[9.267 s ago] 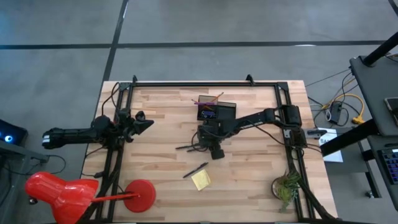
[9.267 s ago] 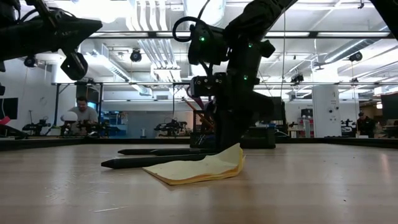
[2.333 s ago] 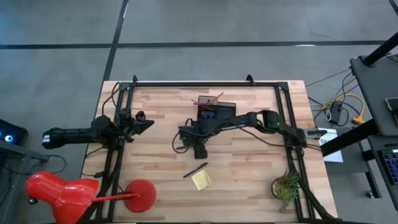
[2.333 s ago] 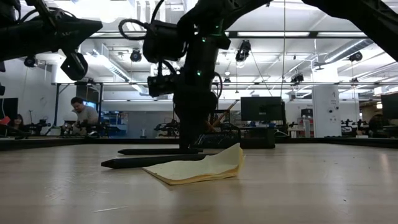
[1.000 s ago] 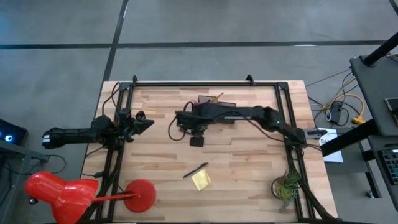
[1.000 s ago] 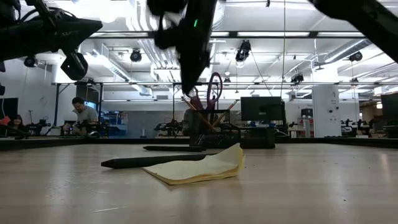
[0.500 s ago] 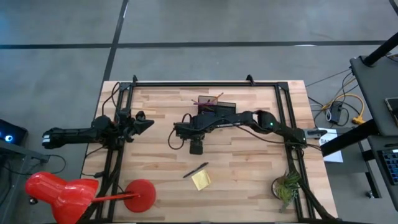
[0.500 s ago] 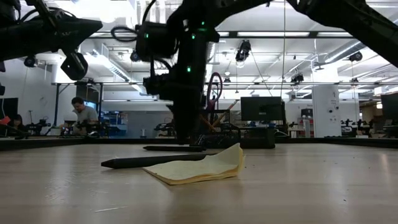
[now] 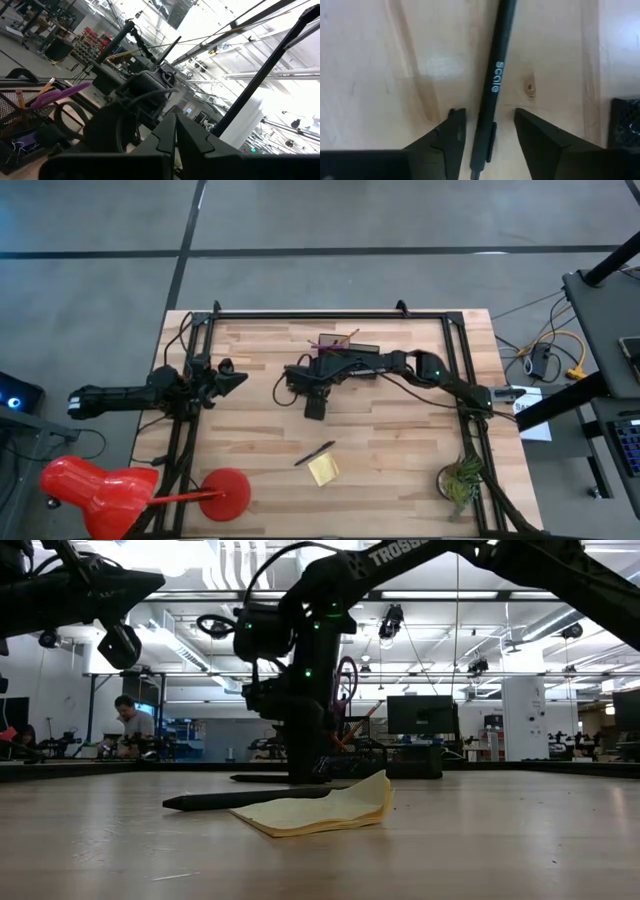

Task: Pick and place office supplies into organizer
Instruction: Put the top black pen into the desk organizer

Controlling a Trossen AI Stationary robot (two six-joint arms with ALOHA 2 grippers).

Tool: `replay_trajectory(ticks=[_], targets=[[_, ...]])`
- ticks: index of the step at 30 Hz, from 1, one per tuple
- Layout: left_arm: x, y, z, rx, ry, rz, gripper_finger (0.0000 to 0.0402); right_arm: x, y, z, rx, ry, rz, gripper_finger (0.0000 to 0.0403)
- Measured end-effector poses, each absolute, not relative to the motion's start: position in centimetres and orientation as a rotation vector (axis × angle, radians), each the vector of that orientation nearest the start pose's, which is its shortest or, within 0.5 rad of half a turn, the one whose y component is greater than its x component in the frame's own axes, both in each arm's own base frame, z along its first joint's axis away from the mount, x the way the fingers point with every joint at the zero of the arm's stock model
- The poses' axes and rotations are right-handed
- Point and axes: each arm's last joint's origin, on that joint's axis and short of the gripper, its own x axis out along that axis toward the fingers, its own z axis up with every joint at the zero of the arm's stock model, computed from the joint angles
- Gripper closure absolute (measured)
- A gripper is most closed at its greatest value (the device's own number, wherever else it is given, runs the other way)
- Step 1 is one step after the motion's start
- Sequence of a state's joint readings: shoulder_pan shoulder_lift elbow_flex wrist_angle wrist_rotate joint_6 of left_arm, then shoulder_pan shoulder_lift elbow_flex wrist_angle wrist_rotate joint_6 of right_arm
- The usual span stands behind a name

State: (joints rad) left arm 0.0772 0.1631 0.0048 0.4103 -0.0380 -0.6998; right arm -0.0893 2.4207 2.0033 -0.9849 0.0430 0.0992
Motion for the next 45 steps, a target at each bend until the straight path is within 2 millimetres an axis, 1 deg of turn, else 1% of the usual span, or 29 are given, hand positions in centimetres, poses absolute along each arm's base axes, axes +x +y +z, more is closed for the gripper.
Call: replay_trajectory(ticks=[5,12,15,19,21,22,23,25,27,28,30,32,33,35,36,38,39,42,45], targets=[[10.4,0.9,19.1,-0.69,-0.282,0.022,0.0402,47.6,-5.1,13.0,0.126,1.41,-0.188,0.0288],[10.4,0.9,19.1,-0.69,-0.283,0.021,0.0402,47.3,-4.6,12.3,0.014,1.434,-0.13,0.0375],[10.4,0.9,19.1,-0.69,-0.282,0.022,0.0402,47.3,-4.3,12.7,-0.033,1.454,-0.126,0.0383],[10.4,0.9,19.1,-0.69,-0.283,0.021,0.0402,47.3,-4.0,14.2,-0.083,1.495,-0.09,0.0384],[10.4,0.9,19.1,-0.69,-0.283,0.021,0.0402,47.3,-3.9,15.6,-0.1,1.527,-0.069,0.0386],[10.4,0.9,19.1,-0.69,-0.283,0.021,0.0402,47.2,-3.9,16.6,-0.109,1.541,-0.059,0.0386],[10.4,0.9,19.1,-0.69,-0.283,0.021,0.0402,47.1,-3.7,17.9,-0.122,1.55,-0.057,0.0386],[10.4,0.9,19.1,-0.69,-0.283,0.022,0.0402,46.5,-3.3,21.1,-0.197,1.58,-0.083,0.0386],[10.4,0.9,19.1,-0.69,-0.282,0.022,0.0402,45.6,-2.9,24.0,-0.294,1.614,-0.142,0.0386],[10.4,0.9,19.1,-0.69,-0.282,0.022,0.0402,45.1,-2.7,25.2,-0.353,1.599,-0.196,0.0386],[10.4,0.9,19.1,-0.69,-0.282,0.022,0.0402,43.5,-2.1,27.4,-0.485,1.573,-0.298,0.0386],[10.4,0.9,19.1,-0.69,-0.283,0.021,0.0402,42.1,-1.9,29.7,-0.595,1.527,-0.356,0.0386],[10.4,0.9,19.1,-0.69,-0.284,0.021,0.0402,41.5,-1.9,30.5,-0.638,1.517,-0.378,0.0386],[10.4,0.9,19.1,-0.69,-0.282,0.022,0.0402,40.5,-2.5,31.5,-0.738,1.519,-0.448,0.0385],[10.4,0.9,19.1,-0.69,-0.282,0.022,0.0402,40.3,-3.0,31.6,-0.799,1.517,-0.519,0.0384],[10.4,0.9,19.1,-0.69,-0.282,0.022,0.0402,40.2,-4.3,31.6,-0.907,1.533,-0.643,0.0383],[10.4,0.9,19.1,-0.69,-0.28,0.023,0.0402,40.0,-5.1,31.6,-0.926,1.548,-0.67,0.0383],[10.4,0.9,19.1,-0.69,-0.285,0.021,0.0402,39.3,-7.9,31.2,-0.931,1.648,-0.629,0.0382],[10.4,0.9,19.1,-0.69,-0.282,0.022,0.0402,39.2,-10.1,29.0,-1.01,1.798,-0.549,0.0381]])
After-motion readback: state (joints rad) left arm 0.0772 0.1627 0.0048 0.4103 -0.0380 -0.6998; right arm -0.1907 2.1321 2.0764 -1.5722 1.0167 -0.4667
